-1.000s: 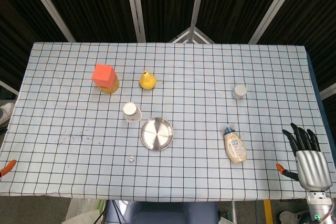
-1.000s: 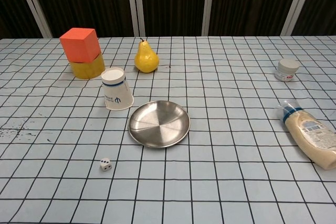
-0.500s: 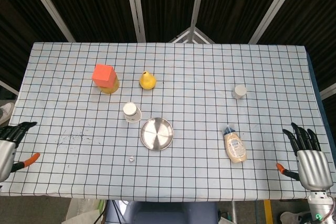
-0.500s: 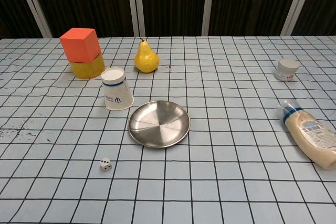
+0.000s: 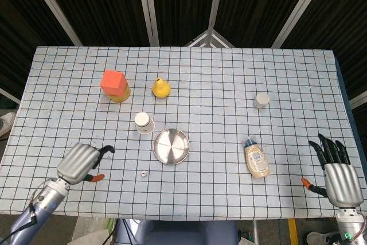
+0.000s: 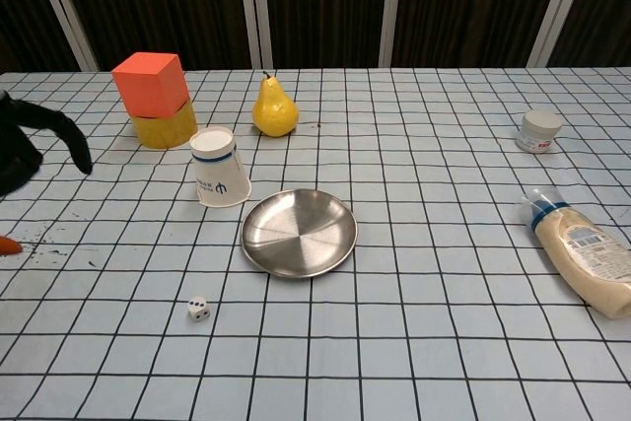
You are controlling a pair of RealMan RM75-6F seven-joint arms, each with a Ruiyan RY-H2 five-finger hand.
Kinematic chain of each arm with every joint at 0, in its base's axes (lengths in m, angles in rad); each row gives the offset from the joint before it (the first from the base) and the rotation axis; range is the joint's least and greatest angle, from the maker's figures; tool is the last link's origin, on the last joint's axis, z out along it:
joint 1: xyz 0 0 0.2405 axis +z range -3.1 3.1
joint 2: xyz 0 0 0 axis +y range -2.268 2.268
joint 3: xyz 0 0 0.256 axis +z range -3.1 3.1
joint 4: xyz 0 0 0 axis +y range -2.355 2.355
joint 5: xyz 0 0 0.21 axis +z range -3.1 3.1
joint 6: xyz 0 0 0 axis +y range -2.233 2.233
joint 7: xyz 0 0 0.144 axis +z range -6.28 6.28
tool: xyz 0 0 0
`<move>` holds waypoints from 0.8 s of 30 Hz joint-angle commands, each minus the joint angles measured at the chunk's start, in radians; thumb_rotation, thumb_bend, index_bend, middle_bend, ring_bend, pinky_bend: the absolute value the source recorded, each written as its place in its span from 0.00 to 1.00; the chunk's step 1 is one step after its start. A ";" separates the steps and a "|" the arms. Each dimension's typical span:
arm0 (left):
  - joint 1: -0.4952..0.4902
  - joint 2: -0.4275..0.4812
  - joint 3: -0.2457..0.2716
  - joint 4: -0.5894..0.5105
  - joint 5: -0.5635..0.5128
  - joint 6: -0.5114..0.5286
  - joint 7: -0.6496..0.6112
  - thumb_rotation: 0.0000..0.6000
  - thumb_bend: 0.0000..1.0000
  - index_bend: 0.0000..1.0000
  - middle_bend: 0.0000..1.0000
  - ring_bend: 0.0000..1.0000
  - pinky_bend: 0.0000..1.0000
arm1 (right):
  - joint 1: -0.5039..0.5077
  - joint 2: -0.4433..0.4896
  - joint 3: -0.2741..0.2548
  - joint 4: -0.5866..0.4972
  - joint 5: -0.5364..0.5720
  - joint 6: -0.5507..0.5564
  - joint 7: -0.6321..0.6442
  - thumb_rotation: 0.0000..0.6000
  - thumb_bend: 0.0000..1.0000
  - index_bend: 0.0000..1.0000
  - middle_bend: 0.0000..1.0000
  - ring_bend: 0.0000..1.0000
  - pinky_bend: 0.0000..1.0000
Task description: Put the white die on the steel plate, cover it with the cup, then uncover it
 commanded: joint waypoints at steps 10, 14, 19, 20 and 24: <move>-0.187 -0.196 0.048 -0.072 -0.358 -0.122 0.456 1.00 0.13 0.42 0.89 0.80 0.76 | 0.002 0.000 -0.002 0.001 -0.001 -0.004 -0.003 1.00 0.14 0.16 0.03 0.09 0.00; -0.213 -0.277 0.029 -0.039 -0.435 -0.066 0.522 1.00 0.13 0.41 0.89 0.81 0.76 | 0.001 0.000 -0.002 0.001 0.000 -0.004 -0.002 1.00 0.14 0.16 0.03 0.09 0.00; -0.264 -0.375 0.009 0.033 -0.547 -0.033 0.584 1.00 0.15 0.41 0.89 0.81 0.76 | 0.003 -0.002 -0.003 0.001 0.000 -0.008 -0.010 1.00 0.14 0.16 0.03 0.09 0.00; -0.272 -0.386 0.005 0.045 -0.559 -0.032 0.588 1.00 0.16 0.41 0.89 0.80 0.76 | 0.003 -0.002 -0.003 0.001 0.000 -0.008 -0.011 1.00 0.14 0.16 0.03 0.09 0.00; -0.314 -0.430 -0.021 0.103 -0.631 -0.039 0.597 1.00 0.18 0.42 0.89 0.80 0.76 | 0.004 -0.004 -0.001 0.005 0.009 -0.012 -0.014 1.00 0.14 0.16 0.03 0.09 0.00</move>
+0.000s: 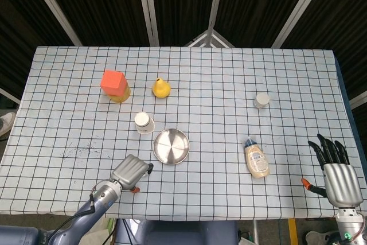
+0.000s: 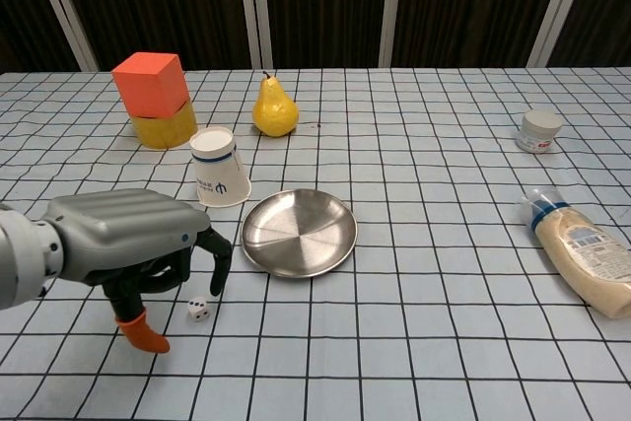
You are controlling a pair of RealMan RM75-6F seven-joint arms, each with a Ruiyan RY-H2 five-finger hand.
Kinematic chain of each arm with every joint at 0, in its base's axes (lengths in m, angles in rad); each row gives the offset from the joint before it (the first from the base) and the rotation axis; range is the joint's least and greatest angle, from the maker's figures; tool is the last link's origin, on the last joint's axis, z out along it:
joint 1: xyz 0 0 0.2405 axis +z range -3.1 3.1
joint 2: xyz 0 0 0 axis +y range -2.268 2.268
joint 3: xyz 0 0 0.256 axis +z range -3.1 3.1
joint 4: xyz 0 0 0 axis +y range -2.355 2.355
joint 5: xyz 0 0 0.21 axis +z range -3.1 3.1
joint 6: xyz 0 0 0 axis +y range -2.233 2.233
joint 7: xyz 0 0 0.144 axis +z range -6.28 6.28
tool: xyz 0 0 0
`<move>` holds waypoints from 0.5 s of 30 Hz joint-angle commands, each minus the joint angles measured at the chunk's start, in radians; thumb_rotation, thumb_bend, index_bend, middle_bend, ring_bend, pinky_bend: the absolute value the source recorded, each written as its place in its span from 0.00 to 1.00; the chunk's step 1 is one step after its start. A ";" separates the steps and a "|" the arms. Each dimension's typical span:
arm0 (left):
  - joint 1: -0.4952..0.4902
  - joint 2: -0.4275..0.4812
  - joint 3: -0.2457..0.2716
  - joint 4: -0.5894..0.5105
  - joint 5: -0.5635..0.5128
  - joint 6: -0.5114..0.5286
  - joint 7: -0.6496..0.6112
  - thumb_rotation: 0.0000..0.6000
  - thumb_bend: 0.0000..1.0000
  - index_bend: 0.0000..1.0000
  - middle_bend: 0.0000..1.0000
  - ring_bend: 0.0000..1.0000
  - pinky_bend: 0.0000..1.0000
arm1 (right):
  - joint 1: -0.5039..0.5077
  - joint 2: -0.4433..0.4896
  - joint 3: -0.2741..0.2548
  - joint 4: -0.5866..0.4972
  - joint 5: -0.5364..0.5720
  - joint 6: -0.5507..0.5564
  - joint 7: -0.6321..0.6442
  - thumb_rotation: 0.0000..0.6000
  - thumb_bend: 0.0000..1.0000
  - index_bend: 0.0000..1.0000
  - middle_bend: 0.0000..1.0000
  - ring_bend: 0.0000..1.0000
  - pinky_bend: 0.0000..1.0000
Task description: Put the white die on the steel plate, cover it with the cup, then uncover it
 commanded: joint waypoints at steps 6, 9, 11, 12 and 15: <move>-0.092 -0.043 -0.049 0.075 -0.119 -0.020 0.024 1.00 0.18 0.42 0.88 0.80 0.76 | 0.003 -0.004 0.002 0.007 0.013 -0.010 -0.008 1.00 0.14 0.16 0.03 0.09 0.00; -0.113 -0.024 -0.056 0.066 -0.143 -0.029 0.025 1.00 0.18 0.43 0.88 0.80 0.76 | 0.003 -0.005 0.002 0.008 0.013 -0.010 -0.011 1.00 0.14 0.16 0.03 0.09 0.00; -0.125 -0.007 -0.055 0.051 -0.156 -0.038 0.023 1.00 0.18 0.45 0.88 0.79 0.76 | 0.002 -0.004 0.002 0.007 0.014 -0.008 -0.011 1.00 0.14 0.16 0.03 0.09 0.00; -0.129 -0.001 -0.053 0.045 -0.158 -0.040 0.023 1.00 0.18 0.46 0.88 0.79 0.76 | 0.001 -0.004 0.002 0.006 0.015 -0.007 -0.011 1.00 0.14 0.16 0.03 0.09 0.00; -0.139 0.023 -0.041 0.027 -0.161 -0.044 0.024 1.00 0.18 0.47 0.88 0.79 0.76 | 0.000 -0.002 0.002 0.003 0.016 -0.005 -0.013 1.00 0.14 0.16 0.03 0.09 0.00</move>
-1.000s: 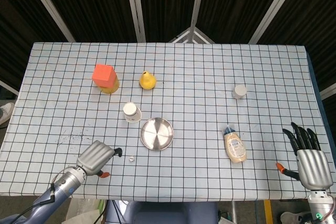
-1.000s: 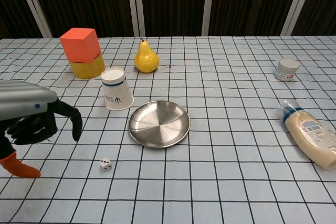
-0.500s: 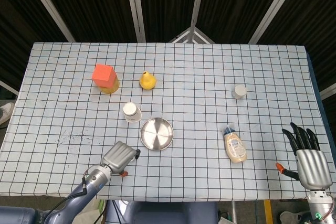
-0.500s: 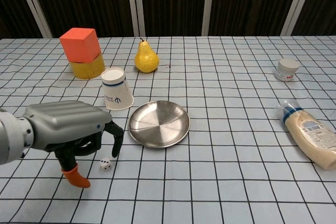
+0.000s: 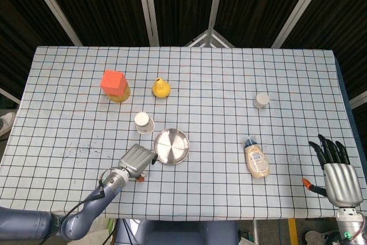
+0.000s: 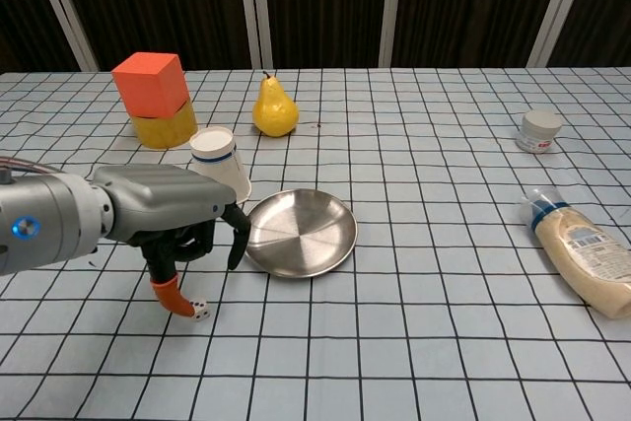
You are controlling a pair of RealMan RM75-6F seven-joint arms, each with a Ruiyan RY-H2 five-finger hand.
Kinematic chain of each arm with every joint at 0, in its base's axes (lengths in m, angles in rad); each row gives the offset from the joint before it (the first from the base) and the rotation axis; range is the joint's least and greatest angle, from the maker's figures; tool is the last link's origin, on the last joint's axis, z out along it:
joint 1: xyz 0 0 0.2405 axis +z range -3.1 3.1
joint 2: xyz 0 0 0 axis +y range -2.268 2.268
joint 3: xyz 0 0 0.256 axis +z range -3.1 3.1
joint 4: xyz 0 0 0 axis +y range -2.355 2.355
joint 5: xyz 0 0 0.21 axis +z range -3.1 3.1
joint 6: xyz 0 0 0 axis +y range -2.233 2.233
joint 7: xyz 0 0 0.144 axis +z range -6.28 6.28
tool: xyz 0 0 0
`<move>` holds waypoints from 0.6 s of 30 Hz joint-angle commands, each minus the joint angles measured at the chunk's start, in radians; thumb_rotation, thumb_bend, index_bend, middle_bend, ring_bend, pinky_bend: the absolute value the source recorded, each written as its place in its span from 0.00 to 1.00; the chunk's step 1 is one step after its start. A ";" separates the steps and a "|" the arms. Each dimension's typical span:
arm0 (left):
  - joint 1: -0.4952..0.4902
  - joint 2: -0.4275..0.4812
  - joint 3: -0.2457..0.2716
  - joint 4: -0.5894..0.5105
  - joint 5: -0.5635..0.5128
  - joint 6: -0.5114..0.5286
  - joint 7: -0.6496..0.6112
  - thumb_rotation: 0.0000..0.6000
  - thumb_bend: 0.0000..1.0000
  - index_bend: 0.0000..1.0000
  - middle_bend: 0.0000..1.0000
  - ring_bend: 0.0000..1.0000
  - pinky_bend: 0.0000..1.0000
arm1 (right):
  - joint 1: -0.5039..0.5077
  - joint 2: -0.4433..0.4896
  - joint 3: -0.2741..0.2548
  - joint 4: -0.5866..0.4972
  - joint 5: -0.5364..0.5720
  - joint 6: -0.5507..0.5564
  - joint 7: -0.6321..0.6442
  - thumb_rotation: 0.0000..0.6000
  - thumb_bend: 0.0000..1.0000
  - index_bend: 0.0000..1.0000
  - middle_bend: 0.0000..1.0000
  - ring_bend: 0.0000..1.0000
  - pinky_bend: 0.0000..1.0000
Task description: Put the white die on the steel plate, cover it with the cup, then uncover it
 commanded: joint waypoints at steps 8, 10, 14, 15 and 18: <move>-0.038 0.038 0.057 -0.019 -0.026 0.006 0.028 1.00 0.18 0.47 0.87 0.79 0.75 | 0.000 -0.002 -0.003 -0.007 -0.007 0.002 -0.007 1.00 0.14 0.16 0.03 0.09 0.00; -0.048 0.038 0.068 -0.021 -0.028 0.001 0.030 1.00 0.18 0.47 0.87 0.79 0.75 | 0.000 -0.002 -0.003 -0.007 -0.005 0.001 -0.007 1.00 0.14 0.16 0.03 0.09 0.00; -0.060 0.034 0.084 -0.014 -0.025 0.002 0.032 1.00 0.20 0.47 0.87 0.79 0.75 | 0.000 -0.002 -0.001 -0.006 -0.003 0.001 -0.004 1.00 0.14 0.16 0.03 0.09 0.00; -0.064 0.029 0.089 -0.009 -0.025 0.002 0.029 1.00 0.21 0.47 0.87 0.79 0.75 | 0.000 -0.001 -0.001 -0.007 -0.002 0.001 -0.002 1.00 0.14 0.16 0.03 0.09 0.00; -0.070 0.018 0.097 0.000 -0.025 0.001 0.019 1.00 0.22 0.48 0.87 0.79 0.75 | -0.001 0.001 -0.001 -0.008 -0.003 0.003 0.005 1.00 0.14 0.16 0.03 0.09 0.00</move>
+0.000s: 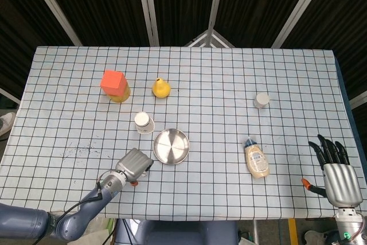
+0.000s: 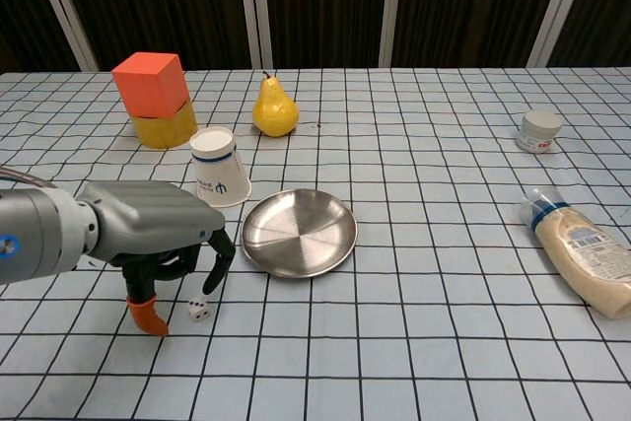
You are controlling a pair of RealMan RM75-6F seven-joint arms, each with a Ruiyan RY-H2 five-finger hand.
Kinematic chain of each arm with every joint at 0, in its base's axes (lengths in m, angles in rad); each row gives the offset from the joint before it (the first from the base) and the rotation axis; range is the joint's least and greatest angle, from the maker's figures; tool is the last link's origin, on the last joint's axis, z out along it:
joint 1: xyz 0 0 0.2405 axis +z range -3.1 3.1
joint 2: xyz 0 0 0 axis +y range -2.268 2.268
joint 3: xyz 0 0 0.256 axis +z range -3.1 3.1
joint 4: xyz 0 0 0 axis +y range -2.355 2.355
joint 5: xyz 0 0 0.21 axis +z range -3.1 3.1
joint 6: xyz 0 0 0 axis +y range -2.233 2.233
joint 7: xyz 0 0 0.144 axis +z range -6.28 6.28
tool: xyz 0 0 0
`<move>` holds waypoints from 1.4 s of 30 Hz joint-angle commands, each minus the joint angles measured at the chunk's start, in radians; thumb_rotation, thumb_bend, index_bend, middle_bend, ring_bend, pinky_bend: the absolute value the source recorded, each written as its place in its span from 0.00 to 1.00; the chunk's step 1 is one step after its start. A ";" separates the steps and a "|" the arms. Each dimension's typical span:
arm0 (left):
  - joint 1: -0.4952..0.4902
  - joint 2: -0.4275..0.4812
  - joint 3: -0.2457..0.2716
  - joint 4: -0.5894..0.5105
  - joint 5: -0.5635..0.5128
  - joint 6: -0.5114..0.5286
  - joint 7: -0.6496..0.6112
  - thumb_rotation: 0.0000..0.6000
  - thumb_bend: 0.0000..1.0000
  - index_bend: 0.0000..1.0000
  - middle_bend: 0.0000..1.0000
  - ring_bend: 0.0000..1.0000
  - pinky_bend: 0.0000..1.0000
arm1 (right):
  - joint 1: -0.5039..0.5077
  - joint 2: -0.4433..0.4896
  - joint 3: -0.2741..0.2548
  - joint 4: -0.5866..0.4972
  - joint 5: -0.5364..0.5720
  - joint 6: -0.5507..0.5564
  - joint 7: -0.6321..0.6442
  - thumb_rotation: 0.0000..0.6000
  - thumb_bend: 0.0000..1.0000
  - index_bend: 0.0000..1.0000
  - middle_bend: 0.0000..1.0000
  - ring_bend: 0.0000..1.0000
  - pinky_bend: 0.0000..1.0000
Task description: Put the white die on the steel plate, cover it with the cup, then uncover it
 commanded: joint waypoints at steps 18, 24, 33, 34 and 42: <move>-0.057 -0.052 0.046 0.065 0.001 0.032 -0.026 1.00 0.28 0.49 0.87 0.79 0.75 | 0.001 0.009 -0.002 0.001 -0.001 -0.006 0.032 1.00 0.14 0.16 0.03 0.09 0.00; -0.068 -0.060 0.056 0.077 -0.006 0.044 -0.029 1.00 0.31 0.49 0.87 0.79 0.75 | 0.003 0.008 -0.002 0.003 0.002 -0.011 0.031 1.00 0.14 0.17 0.03 0.09 0.00; -0.083 -0.071 0.063 0.082 -0.007 0.051 -0.031 1.00 0.37 0.52 0.87 0.79 0.75 | 0.003 0.009 -0.001 0.002 0.004 -0.012 0.041 1.00 0.14 0.17 0.03 0.09 0.00; -0.086 -0.073 0.066 0.083 -0.007 0.052 -0.030 1.00 0.37 0.52 0.87 0.79 0.75 | 0.003 0.010 -0.001 0.002 0.004 -0.012 0.044 1.00 0.14 0.17 0.03 0.09 0.00; -0.101 -0.082 0.082 0.088 -0.018 0.065 -0.033 1.00 0.39 0.54 0.87 0.79 0.75 | 0.002 0.014 0.002 0.004 0.009 -0.010 0.062 1.00 0.14 0.17 0.03 0.09 0.00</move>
